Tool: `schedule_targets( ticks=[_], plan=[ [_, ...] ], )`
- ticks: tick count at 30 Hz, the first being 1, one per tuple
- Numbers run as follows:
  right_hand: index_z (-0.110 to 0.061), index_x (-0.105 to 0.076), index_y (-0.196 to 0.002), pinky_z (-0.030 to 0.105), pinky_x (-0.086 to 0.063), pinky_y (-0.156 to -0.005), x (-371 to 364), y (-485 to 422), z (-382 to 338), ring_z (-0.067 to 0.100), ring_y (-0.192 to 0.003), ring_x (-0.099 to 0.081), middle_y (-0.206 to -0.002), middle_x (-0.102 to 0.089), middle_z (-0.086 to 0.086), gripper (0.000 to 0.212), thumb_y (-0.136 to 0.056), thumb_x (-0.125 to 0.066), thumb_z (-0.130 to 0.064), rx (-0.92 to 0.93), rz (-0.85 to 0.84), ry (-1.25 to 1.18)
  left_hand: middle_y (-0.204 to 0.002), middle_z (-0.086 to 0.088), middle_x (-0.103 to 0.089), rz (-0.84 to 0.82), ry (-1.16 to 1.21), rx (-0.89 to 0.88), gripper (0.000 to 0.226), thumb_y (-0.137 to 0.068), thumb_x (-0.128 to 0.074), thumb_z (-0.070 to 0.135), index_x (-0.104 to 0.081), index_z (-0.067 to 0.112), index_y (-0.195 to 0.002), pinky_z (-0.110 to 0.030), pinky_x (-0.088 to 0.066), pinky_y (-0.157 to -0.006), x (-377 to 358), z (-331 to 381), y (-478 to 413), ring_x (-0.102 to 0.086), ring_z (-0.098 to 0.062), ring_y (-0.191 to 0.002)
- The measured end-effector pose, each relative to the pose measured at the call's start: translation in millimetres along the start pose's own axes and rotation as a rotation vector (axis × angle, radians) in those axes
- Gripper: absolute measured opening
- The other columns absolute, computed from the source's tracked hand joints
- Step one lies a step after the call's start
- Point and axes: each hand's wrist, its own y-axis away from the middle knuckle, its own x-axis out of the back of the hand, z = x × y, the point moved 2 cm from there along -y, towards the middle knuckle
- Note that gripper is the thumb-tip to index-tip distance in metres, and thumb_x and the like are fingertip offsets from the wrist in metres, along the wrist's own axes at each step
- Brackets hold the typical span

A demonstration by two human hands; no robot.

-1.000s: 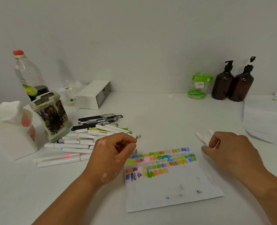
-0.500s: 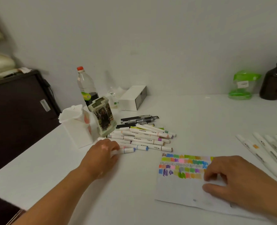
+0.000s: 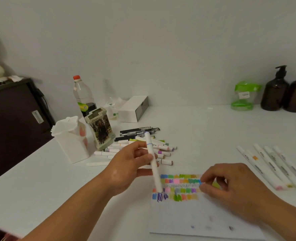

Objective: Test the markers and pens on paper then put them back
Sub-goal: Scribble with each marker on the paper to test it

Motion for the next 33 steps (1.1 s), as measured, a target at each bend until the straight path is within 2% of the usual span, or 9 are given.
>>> schedule_targets(
  ticks=[3, 7, 10, 14, 18, 22, 26, 30, 33],
  plan=[
    [-0.043, -0.07, -0.088, 0.02, -0.044, -0.059, -2.6, -0.8, 0.2, 0.018, -0.061, -0.055, -0.079, -0.069, -0.026, 0.013, -0.078, -0.078, -0.047, -0.005, 0.039, -0.102, -0.115, -0.021, -0.069, -0.094, 0.224, 0.016, 0.027, -0.094, -0.058, -0.005, -0.061, 0.002, -0.119, -0.047, -0.058, -0.087, -28.1, -11.4, -12.4, -0.068, -0.037, -0.109],
    [-0.048, -0.056, -0.102, 0.025, -0.049, -0.064, -6.9, -6.7, 17.3, 0.012, -0.068, -0.061, -0.088, -0.07, -0.026, 0.02, -0.086, -0.065, -0.056, -0.113, 0.061, -0.186, -0.117, -0.016, -0.071, -0.17, 0.272, -0.006, 0.026, -0.092, -0.06, -0.004, -0.059, 0.004, -0.116, -0.039, -0.058, -0.086, -56.2, -19.5, -28.8, -0.069, -0.03, -0.109],
    [-0.049, -0.063, -0.097, 0.019, -0.046, -0.056, -3.9, -9.9, 24.0, 0.007, -0.06, -0.059, -0.077, -0.073, -0.014, 0.01, -0.09, -0.068, -0.045, -0.153, 0.097, -0.244, -0.118, -0.017, -0.07, -0.234, 0.278, -0.041, 0.023, -0.088, -0.062, -0.004, -0.064, 0.011, -0.106, -0.035, -0.057, -0.082, -66.2, -23.0, -38.0, -0.069, -0.029, -0.108],
    [-0.044, -0.072, -0.088, 0.021, -0.048, -0.055, 4.3, -12.3, 33.0, 0.024, -0.068, -0.062, -0.074, -0.069, -0.006, 0.019, -0.083, -0.081, -0.029, -0.218, 0.229, -0.315, -0.118, -0.015, -0.071, -0.22, 0.25, -0.102, 0.027, -0.078, -0.07, 0.0, -0.074, 0.018, -0.098, -0.03, -0.057, -0.081, -57.8, -31.4, -44.6, -0.07, -0.029, -0.102],
    [-0.04, -0.074, -0.086, 0.031, -0.052, -0.059, 4.6, -13.3, 35.1, 0.033, -0.071, -0.063, -0.077, -0.069, 0.002, 0.021, -0.081, -0.083, -0.022, -0.245, 0.262, -0.347, -0.108, 0.013, -0.073, -0.093, -0.24, -0.247, 0.025, -0.08, -0.076, 0.024, -0.073, 0.036, -0.102, -0.018, -0.055, -0.078, -44.4, -33.9, -40.3, -0.07, -0.009, -0.098],
    [-0.033, -0.075, -0.086, 0.019, -0.052, -0.054, 2.5, -12.6, 27.8, 0.018, -0.061, -0.064, -0.072, -0.071, -0.006, 0.023, -0.081, -0.084, -0.013, -0.204, 0.262, -0.47, -0.088, 0.028, -0.064, -0.134, -0.748, -0.469, 0.029, -0.095, -0.056, 0.042, -0.066, 0.038, -0.123, -0.004, -0.042, -0.069, -59.7, -39.0, -34.7, -0.06, 0.01, -0.086],
    [-0.024, -0.073, -0.086, 0.017, -0.038, -0.044, 1.2, -12.6, 22.8, 0.014, -0.048, -0.046, -0.059, -0.057, -0.001, 0.023, -0.067, -0.081, -0.035, -0.226, 0.239, -0.77, -0.081, 0.009, -0.062, -0.216, -0.844, -0.512, 0.033, -0.1, -0.041, 0.044, -0.063, 0.029, -0.119, -0.019, -0.044, -0.064, -69.5, -35.0, -32.3, -0.056, -0.008, -0.08],
    [-0.018, -0.07, -0.083, 0.024, -0.039, -0.045, -13.2, -11.2, 15.2, 0.021, -0.052, -0.045, -0.058, -0.051, 0.011, 0.03, -0.067, -0.082, -0.041, -0.203, 0.091, -0.81, -0.079, 0.011, -0.063, -0.275, -0.822, -0.553, 0.035, -0.098, -0.041, 0.052, -0.063, 0.034, -0.117, -0.022, -0.048, -0.064, -78.5, -35.0, -23.6, -0.059, -0.009, -0.074],
    [-0.017, -0.069, -0.08, 0.026, -0.041, -0.046, -20.8, -10.4, 12.7, 0.022, -0.052, -0.048, -0.057, -0.054, 0.009, 0.032, -0.065, -0.084, -0.04, -0.202, 0.109, -0.776, -0.071, 0.013, -0.061, -0.246, -0.813, -0.605, 0.031, -0.097, -0.05, 0.052, -0.064, 0.038, -0.12, -0.013, -0.04, -0.057, -80.3, -33.2, -21.7, -0.055, -0.006, -0.066]
  ],
)
